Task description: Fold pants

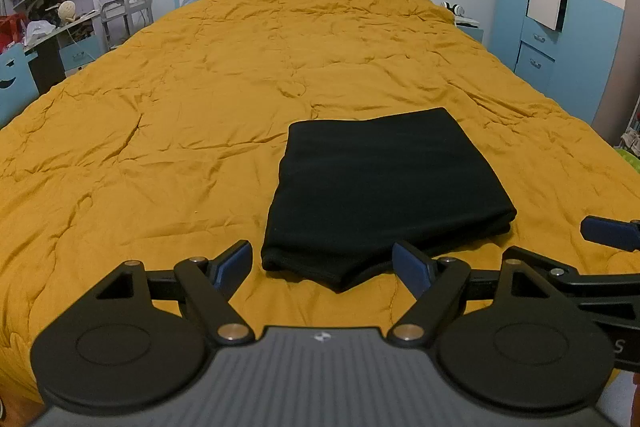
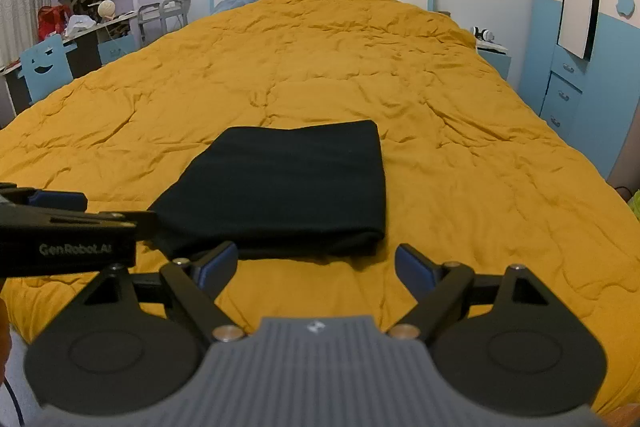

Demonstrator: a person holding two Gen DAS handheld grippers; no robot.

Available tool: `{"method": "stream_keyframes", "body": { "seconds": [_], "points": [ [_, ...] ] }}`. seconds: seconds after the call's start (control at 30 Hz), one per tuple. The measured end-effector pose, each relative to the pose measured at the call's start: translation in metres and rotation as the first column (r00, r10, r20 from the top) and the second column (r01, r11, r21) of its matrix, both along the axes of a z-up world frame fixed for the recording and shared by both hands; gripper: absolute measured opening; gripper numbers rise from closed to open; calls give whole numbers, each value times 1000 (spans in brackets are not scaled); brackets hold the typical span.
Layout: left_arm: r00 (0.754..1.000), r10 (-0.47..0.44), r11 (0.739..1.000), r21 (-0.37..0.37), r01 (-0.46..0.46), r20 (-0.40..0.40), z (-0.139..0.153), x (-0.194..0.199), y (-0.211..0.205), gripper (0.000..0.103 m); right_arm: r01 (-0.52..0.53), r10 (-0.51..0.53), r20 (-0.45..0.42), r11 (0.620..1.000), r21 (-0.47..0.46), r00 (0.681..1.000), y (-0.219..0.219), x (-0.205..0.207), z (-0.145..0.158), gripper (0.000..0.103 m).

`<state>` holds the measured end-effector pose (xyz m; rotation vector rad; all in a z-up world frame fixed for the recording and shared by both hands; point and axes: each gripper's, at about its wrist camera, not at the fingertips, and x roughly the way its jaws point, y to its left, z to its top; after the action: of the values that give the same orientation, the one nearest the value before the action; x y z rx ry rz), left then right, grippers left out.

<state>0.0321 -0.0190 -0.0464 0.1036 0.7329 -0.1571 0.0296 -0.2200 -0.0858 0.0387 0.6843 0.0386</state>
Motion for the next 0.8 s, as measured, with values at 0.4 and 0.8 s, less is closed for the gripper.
{"method": "stream_keyframes", "body": {
  "seconds": [0.4,0.8],
  "points": [
    [1000,-6,1000,-2,6,-5,1,-3,-1,93,0,0,-4,1000,-1,1000,1,-1,-1,82],
    [1000,-14,1000,4,14,0,-1,-4,-2,93,2,-2,-6,1000,-1,1000,1,-1,-1,82]
  ]
}}
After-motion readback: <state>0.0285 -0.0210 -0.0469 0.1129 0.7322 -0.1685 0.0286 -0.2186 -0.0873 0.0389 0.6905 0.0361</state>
